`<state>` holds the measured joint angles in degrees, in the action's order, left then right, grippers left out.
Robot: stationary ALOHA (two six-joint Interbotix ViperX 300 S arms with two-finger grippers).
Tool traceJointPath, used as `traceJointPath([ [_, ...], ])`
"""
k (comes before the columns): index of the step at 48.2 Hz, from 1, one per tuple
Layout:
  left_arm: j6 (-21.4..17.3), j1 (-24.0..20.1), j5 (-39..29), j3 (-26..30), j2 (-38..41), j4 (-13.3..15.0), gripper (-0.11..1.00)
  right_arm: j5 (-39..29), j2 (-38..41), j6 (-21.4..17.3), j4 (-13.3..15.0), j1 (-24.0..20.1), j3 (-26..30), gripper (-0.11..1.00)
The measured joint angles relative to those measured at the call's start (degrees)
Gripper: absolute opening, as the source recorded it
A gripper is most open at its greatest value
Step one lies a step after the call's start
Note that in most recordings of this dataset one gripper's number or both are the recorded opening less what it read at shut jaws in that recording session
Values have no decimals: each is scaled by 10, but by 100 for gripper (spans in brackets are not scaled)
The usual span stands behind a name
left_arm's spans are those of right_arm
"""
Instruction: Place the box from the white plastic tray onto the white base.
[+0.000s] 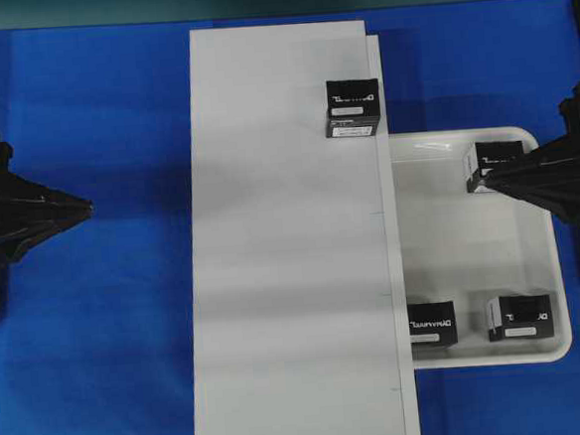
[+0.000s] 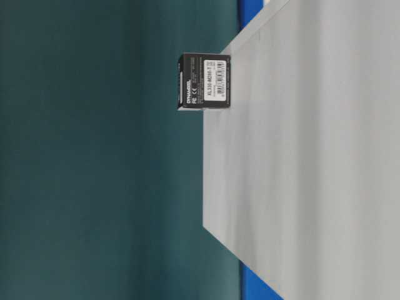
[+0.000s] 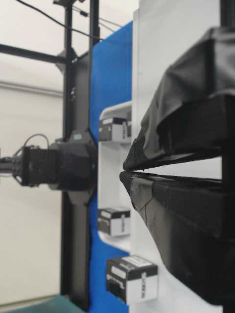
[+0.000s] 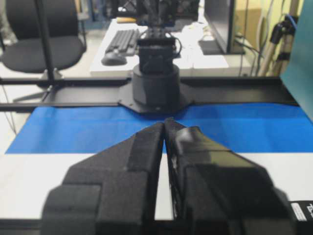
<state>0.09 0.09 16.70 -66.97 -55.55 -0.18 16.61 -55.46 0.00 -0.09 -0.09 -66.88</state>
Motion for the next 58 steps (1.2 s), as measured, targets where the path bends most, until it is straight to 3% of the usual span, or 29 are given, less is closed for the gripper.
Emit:
traceJointPath([
  [3, 4, 0, -8, 4, 1, -3, 10, -4, -1, -4, -4, 1, 0, 9],
  [8, 11, 0, -34, 17, 3, -5, -3, -60, -10, -15, -40, 10, 7, 0],
  [15, 11, 0, -79, 33, 3, -6, -7, -212, -34, -28, -68, 36, 33, -1],
  [27, 11, 6, -147, 55, 4, -7, -7, -472, -62, -49, -69, 107, 102, -1],
  [43, 12, 7, -186, 76, 17, -7, -7, -714, -37, -47, -31, 159, 163, -1],
  [58, 14, 8, -189, 89, 38, -6, -7, -810, 28, -39, 30, 172, 182, -1],
])
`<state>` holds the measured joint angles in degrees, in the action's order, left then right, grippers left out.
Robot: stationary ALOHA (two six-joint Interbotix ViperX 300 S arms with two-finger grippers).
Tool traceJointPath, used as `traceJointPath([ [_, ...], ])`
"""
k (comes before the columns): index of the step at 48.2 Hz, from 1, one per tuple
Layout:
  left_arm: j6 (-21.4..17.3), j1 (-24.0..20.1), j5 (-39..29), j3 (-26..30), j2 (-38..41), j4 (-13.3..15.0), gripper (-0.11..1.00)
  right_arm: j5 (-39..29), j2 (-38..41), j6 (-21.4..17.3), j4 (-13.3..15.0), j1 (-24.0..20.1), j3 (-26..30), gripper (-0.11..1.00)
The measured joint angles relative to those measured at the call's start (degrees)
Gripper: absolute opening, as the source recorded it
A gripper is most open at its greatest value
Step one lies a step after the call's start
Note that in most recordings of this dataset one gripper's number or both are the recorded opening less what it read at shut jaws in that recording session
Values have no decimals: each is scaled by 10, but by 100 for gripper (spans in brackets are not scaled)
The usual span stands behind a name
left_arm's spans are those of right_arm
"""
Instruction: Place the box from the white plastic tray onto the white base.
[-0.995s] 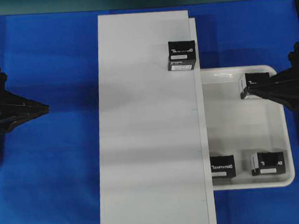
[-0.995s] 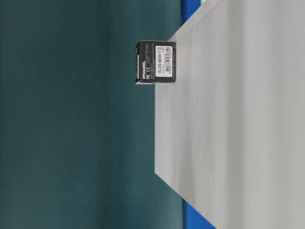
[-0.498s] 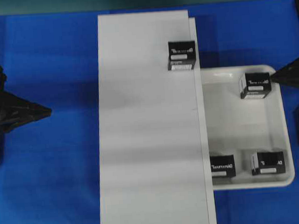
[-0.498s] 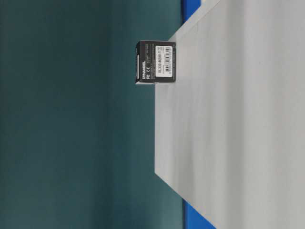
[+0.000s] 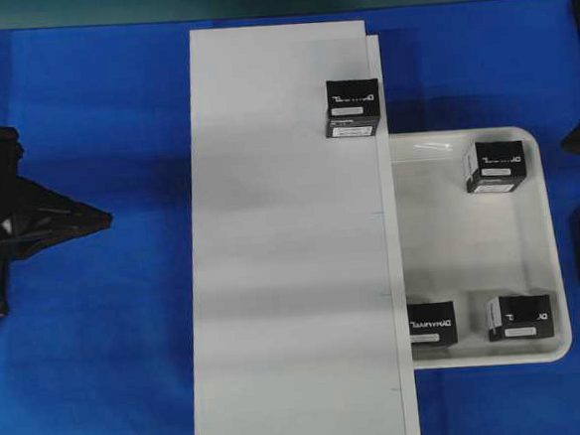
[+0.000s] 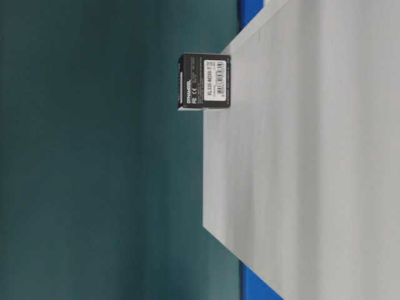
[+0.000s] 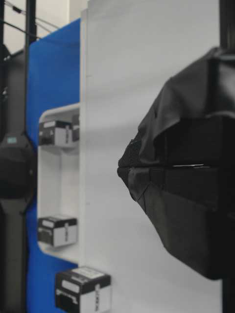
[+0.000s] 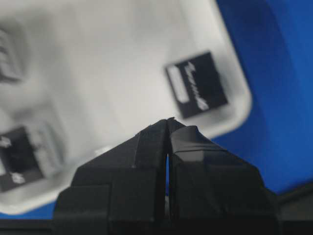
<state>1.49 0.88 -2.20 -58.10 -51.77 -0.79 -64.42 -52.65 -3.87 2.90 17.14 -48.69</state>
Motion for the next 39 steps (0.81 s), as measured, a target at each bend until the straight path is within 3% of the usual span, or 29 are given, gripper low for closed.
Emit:
traceJointPath([
  [6, 6, 1, 0, 1, 2, 0, -7, -16, 40, 28, 11, 3, 4, -1],
  [14, 18, 1, 0, 0, 2, -1, -7, -19, 90, 99, 17, 13, 8, 2],
  [26, 20, 5, 0, 1, 3, -1, -7, -11, 152, 178, 18, 63, 8, 17],
  [30, 20, 7, -1, 1, 3, -1, -7, 2, 171, 194, 18, 67, 4, 30],
  [39, 20, 8, 0, 1, 2, -1, -7, 47, 209, 200, 18, 74, -11, 82],
])
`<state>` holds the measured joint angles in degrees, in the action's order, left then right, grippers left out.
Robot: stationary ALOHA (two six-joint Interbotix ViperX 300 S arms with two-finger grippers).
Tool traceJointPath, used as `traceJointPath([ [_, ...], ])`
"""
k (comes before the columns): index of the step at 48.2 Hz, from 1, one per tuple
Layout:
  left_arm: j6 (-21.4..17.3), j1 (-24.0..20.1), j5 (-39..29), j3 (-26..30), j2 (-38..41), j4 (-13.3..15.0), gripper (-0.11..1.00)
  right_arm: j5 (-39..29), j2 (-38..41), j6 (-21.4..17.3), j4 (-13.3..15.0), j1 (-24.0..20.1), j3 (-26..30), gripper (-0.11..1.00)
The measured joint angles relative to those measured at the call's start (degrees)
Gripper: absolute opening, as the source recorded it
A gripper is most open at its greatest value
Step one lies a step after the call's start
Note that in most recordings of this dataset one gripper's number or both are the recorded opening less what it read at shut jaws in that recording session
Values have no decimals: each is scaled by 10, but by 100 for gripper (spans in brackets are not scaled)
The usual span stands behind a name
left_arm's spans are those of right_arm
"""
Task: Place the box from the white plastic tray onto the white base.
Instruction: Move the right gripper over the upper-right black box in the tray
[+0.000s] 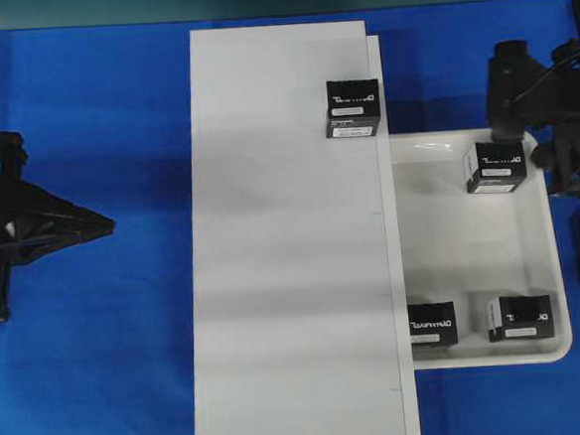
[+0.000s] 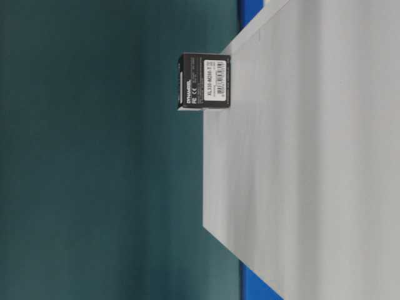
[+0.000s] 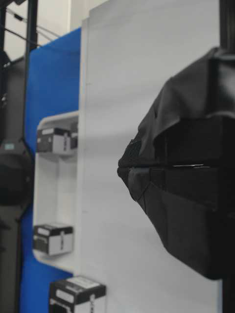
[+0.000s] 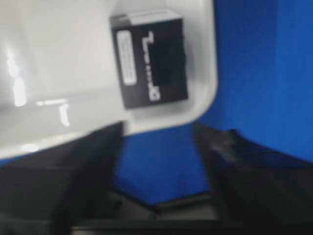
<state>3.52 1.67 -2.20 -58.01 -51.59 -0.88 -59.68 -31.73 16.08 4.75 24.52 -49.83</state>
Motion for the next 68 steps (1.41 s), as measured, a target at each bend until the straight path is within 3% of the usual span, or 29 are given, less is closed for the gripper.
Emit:
traceJointPath([
  [4, 1, 1, 0, 1, 1, 0, -7, 24, 9, 2, 1, 1, -11, 97],
  [6, 1, 1, 0, 1, 1, 1, -7, 34, 11, 2, 1, 0, -16, 100],
  [24, 0, 2, 0, 1, 4, 1, -7, 124, 40, 4, -2, 1, -61, 100],
  [41, 2, 5, -1, 1, 11, 1, -7, 188, 101, 10, -2, 14, -68, 100],
  [68, 2, 6, -1, 5, 13, 1, -7, 224, 136, 15, -2, 18, -84, 99],
])
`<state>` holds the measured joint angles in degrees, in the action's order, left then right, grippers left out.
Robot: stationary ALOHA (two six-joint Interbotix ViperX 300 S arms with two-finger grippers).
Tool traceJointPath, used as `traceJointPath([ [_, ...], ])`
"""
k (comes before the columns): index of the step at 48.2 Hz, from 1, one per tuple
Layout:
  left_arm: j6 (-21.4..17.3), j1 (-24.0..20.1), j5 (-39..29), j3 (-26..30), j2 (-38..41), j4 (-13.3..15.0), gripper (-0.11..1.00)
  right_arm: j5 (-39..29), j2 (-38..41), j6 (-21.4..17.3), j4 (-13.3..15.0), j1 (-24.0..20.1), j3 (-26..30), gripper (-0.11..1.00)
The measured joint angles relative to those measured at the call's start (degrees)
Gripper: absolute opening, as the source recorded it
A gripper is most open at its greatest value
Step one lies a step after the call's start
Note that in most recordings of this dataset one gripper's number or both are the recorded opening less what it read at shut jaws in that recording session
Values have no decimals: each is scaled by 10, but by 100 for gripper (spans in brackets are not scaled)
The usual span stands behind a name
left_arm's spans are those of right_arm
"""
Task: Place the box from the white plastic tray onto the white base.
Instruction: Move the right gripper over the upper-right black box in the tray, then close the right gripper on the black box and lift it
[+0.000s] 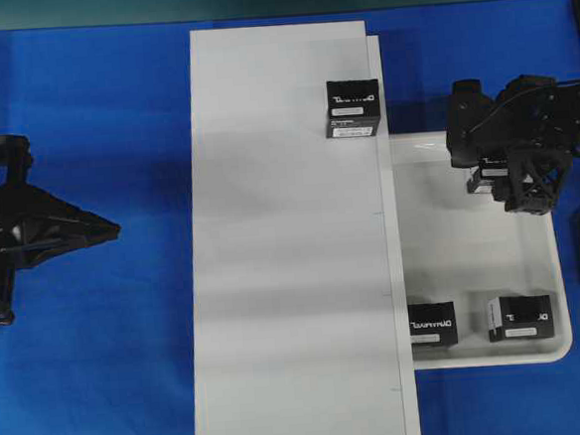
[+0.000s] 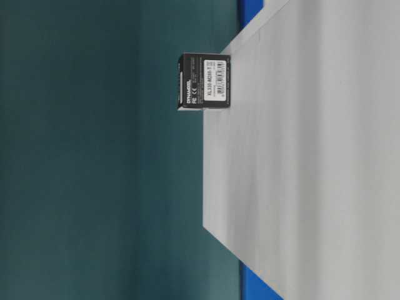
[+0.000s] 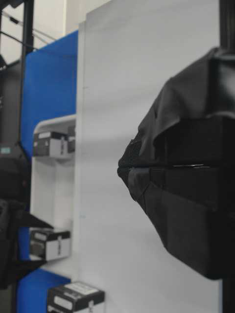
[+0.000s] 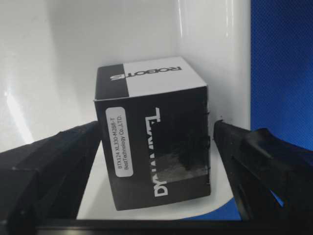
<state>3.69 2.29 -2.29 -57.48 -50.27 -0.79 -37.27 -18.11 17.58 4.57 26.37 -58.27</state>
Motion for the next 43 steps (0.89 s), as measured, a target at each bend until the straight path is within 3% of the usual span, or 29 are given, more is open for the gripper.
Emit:
traceJointPath([
  [5, 1, 0, 0, 0, 0, -1, -7, 0, 0, -4, 0, -1, -2, 90],
  [12, 0, 0, 1, 1, 0, 0, -7, 0, -5, -6, -11, -9, -5, 62],
  [27, 1, 0, 0, 1, 0, 0, -7, -39, -37, -13, -49, -12, -3, 62],
  [43, 1, 0, 1, 2, 0, 0, -7, -256, -135, -55, -92, -25, 111, 62],
])
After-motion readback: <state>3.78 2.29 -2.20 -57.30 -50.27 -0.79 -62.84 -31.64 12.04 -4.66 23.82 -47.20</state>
